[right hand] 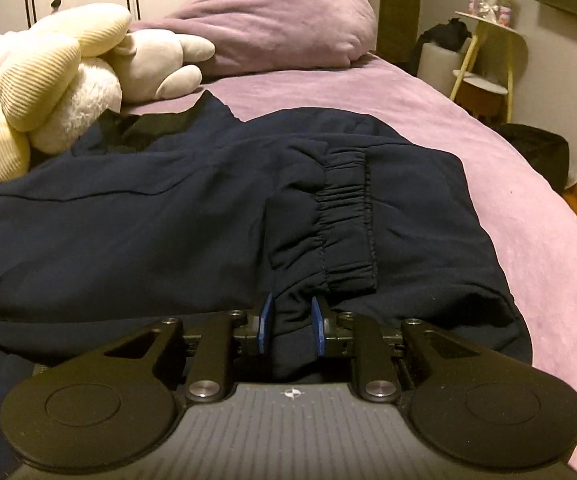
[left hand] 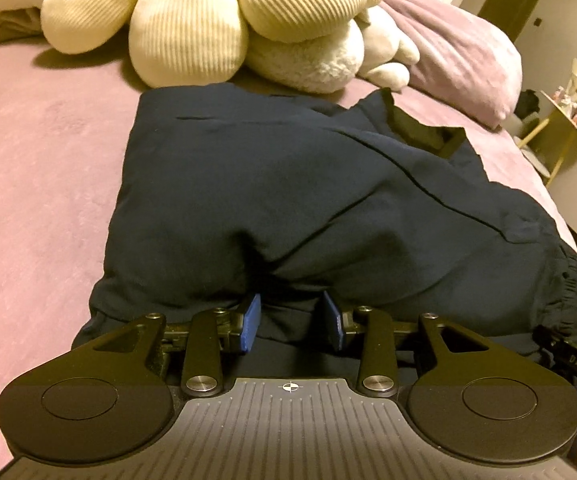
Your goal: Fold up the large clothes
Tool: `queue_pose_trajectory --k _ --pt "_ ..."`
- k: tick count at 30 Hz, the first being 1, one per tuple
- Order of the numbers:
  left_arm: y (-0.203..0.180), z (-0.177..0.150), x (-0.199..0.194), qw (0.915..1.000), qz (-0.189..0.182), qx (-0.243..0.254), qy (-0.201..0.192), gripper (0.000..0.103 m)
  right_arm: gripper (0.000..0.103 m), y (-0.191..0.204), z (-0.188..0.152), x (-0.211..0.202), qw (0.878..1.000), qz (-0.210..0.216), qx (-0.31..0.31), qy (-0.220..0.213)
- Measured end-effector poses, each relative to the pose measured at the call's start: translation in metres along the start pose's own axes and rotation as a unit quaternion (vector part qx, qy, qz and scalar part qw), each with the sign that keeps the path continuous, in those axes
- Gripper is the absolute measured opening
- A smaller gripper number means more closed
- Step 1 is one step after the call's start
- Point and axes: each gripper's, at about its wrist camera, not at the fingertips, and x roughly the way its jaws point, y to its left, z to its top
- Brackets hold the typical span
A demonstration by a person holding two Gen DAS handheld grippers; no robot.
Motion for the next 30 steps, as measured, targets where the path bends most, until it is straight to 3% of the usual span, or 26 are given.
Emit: queue_pose_trajectory --k 19,21,23,24,26,29,30 --pt "-0.013 -0.003 0.004 0.9982 0.039 0.043 0.016 0.046 0.02 0.017 -0.017 -0.001 0.995 -0.025 -0.088 -0.033" --pt "-0.015 -0.002 0.004 0.9976 0.049 0.044 0.021 0.05 0.021 0.02 -0.021 -0.001 0.993 -0.031 -0.11 -0.042" --pt "-0.014 -0.001 -0.001 0.9974 0.052 0.037 0.032 0.069 0.022 0.021 -0.021 -0.002 0.991 -0.032 -0.119 -0.041" --pt "-0.012 -0.002 -0.005 0.9976 0.048 0.034 0.037 0.073 0.022 0.02 -0.019 -0.004 0.992 -0.028 -0.118 -0.039" --pt "-0.006 -0.008 -0.018 0.9976 0.038 0.04 0.042 0.074 0.025 0.011 -0.019 -0.011 0.994 -0.008 -0.103 -0.039" --pt "0.008 -0.018 -0.045 0.9977 0.023 0.046 0.044 0.077 0.035 -0.01 -0.028 -0.031 0.996 0.028 -0.075 -0.039" --pt "0.016 -0.023 -0.059 0.9984 0.008 0.036 0.043 0.08 0.047 -0.017 -0.033 -0.039 0.996 0.03 -0.072 -0.038"
